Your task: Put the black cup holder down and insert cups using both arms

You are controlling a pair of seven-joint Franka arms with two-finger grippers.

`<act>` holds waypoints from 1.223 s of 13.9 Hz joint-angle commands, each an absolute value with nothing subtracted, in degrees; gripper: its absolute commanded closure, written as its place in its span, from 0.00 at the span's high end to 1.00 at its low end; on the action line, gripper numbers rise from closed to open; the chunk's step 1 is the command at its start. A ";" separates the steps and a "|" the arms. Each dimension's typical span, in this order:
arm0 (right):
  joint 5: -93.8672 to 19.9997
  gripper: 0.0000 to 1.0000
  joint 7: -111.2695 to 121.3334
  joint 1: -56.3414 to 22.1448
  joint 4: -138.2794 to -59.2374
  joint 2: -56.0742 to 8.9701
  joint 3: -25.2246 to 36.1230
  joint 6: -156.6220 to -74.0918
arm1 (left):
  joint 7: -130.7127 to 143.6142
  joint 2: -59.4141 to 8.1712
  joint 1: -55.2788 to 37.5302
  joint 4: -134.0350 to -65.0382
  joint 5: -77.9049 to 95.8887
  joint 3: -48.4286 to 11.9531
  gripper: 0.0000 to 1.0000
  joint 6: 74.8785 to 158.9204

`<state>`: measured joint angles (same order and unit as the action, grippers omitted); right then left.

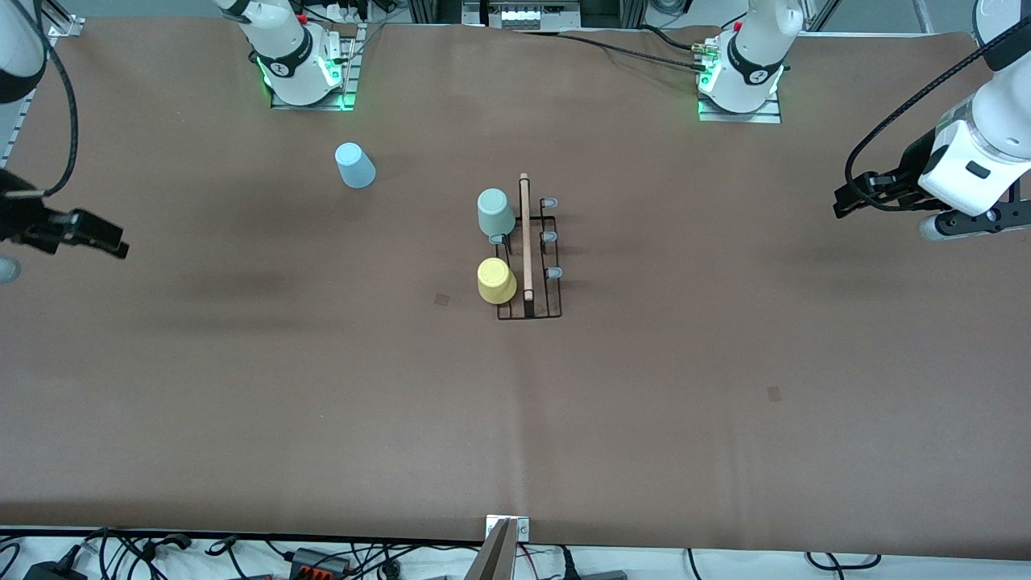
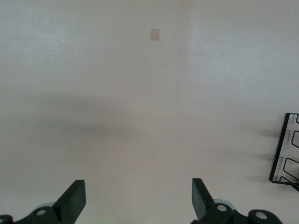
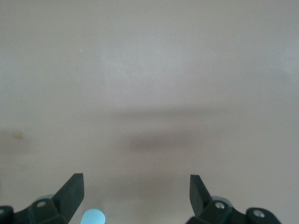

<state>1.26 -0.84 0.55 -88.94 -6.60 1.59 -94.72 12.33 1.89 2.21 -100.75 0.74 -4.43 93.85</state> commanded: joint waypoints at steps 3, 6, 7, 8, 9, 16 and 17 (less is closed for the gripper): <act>0.79 1.00 0.26 -0.26 -100.19 3.51 1.67 -95.36 | 11.60 2.20 2.46 -100.63 1.67 -4.39 1.00 93.25; 0.79 1.00 0.35 -0.09 -100.55 4.48 1.76 -95.71 | 11.60 2.20 2.46 -100.63 1.67 -4.39 1.00 93.25; 0.70 1.00 0.26 0.09 -100.89 4.48 2.02 -95.54 | 11.60 2.20 2.46 -100.63 1.67 -4.39 1.00 93.25; 0.79 1.00 0.35 -0.09 -102.38 5.53 2.02 -96.41 | 11.60 2.20 2.46 -100.63 1.67 -4.39 1.00 93.25; 1.40 1.00 0.35 -0.09 -104.74 6.76 2.02 -99.11 | 11.60 2.20 2.46 -100.63 1.67 -4.39 1.00 93.25; 0.62 1.00 0.18 -0.17 -105.91 7.47 1.94 -98.44 | 11.60 2.20 2.46 -100.55 1.67 -4.39 1.00 93.25; 0.62 1.00 0.26 -0.35 -105.91 7.56 1.59 -98.26 | 11.60 2.20 2.46 -100.55 1.58 -4.39 1.00 93.25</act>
